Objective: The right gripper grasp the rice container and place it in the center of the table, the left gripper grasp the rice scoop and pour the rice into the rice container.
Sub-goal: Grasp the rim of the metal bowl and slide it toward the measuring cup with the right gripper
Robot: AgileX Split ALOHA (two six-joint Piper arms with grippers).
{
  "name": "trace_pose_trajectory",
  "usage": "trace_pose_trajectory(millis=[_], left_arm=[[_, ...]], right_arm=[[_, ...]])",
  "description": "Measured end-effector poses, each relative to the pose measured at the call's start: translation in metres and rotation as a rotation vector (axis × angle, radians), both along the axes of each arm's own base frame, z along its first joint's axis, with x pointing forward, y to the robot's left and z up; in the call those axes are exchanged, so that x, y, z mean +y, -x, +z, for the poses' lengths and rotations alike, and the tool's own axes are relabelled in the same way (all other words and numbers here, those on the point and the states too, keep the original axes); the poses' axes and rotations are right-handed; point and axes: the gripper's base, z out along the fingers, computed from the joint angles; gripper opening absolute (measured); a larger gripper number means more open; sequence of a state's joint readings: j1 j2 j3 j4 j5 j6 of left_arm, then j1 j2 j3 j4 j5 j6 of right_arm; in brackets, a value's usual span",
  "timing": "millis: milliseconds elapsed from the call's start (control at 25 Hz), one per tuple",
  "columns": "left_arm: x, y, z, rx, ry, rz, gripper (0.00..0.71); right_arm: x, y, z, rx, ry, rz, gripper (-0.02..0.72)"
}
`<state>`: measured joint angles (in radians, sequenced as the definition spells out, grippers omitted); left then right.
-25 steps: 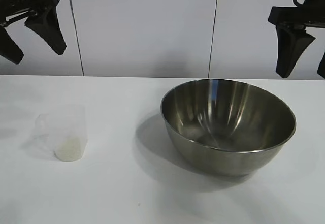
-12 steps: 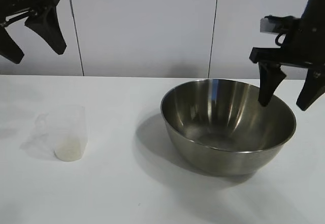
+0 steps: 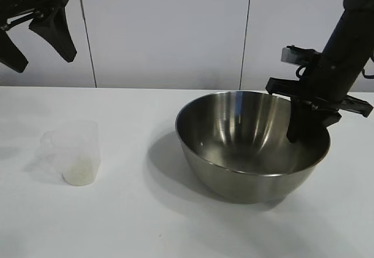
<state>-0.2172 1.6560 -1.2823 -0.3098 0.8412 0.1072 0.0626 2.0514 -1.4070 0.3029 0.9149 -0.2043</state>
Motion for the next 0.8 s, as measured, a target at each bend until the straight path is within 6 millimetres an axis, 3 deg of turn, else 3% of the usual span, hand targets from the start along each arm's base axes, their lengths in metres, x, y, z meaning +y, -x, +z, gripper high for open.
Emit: trace_pose_trajectory(millis=[440, 560, 800], left_arm=[[0.000, 0.000, 0.000, 0.000, 0.000, 0.000, 0.571], [0.000, 0.000, 0.000, 0.000, 0.000, 0.000, 0.571], [0.000, 0.000, 0.000, 0.000, 0.000, 0.000, 0.571]], right_arm=[[0.021, -0.001, 0.013, 0.024, -0.186, 0.088, 0.016], [0.036, 0.001, 0.013, 0.026, -0.179, 0.109, 0.016], [0.087, 0.008, 0.011, -0.022, -0.123, 0.156, 0.016]])
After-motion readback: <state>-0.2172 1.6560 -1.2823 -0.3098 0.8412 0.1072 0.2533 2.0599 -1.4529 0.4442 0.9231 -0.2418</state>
